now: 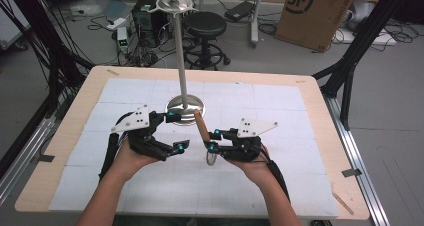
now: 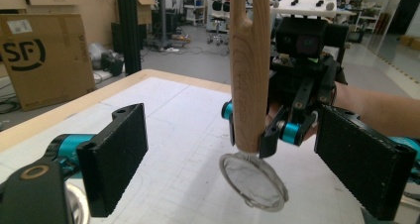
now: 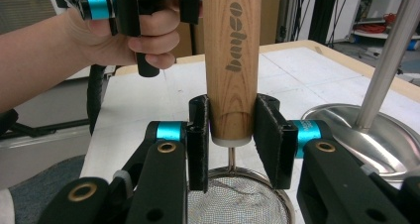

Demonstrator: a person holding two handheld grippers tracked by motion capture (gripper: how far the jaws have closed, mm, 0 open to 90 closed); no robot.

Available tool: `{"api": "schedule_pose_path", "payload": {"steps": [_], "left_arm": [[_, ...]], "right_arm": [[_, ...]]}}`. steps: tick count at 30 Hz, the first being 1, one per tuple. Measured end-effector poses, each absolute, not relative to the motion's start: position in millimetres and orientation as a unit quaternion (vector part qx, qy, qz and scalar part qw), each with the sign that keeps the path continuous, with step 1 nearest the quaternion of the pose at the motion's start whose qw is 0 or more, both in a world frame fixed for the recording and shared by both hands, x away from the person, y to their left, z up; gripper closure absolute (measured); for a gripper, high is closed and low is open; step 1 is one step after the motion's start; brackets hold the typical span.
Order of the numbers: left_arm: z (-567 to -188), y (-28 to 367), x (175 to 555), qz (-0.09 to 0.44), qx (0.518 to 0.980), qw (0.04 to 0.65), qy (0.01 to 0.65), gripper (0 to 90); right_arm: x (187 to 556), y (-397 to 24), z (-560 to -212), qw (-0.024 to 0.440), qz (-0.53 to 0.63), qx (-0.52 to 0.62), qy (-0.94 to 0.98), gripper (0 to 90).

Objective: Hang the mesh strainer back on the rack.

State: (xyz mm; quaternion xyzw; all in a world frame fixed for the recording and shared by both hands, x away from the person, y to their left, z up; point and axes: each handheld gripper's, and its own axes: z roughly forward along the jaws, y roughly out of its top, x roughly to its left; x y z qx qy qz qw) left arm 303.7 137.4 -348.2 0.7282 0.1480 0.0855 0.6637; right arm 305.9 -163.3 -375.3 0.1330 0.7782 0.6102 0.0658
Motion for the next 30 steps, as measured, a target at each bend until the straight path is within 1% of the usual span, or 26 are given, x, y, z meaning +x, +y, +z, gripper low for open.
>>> {"api": "schedule_pose_path", "payload": {"steps": [7,18,19,23,24,30], "left_arm": [[-345.6,130.6,304.5,0.076,0.715,0.679,0.145,13.7],[-339.7,118.0,306.2,0.078,0.719,0.677,0.136,14.4],[-339.4,117.3,306.7,0.076,0.719,0.677,0.136,15.3],[-339.7,115.5,307.6,0.073,0.721,0.676,0.134,24.6],[-339.8,115.4,307.5,0.073,0.723,0.674,0.133,24.6],[-339.1,116.3,307.0,0.066,0.72,0.679,0.123,33.5]], "right_arm": [[305.8,-159.0,-375.1,0.064,0.611,0.127,0.779,68.3],[304.9,-152.6,-373.9,0.061,0.614,0.12,0.777,68.3],[304.8,-152.2,-373.7,0.062,0.615,0.121,0.777,68.3],[304.4,-151.0,-372.8,0.061,0.617,0.118,0.776,68.3],[304.4,-151.0,-372.8,0.061,0.617,0.118,0.776,68.3],[304.0,-150.7,-371.9,0.053,0.624,0.109,0.772,68.3]]}}
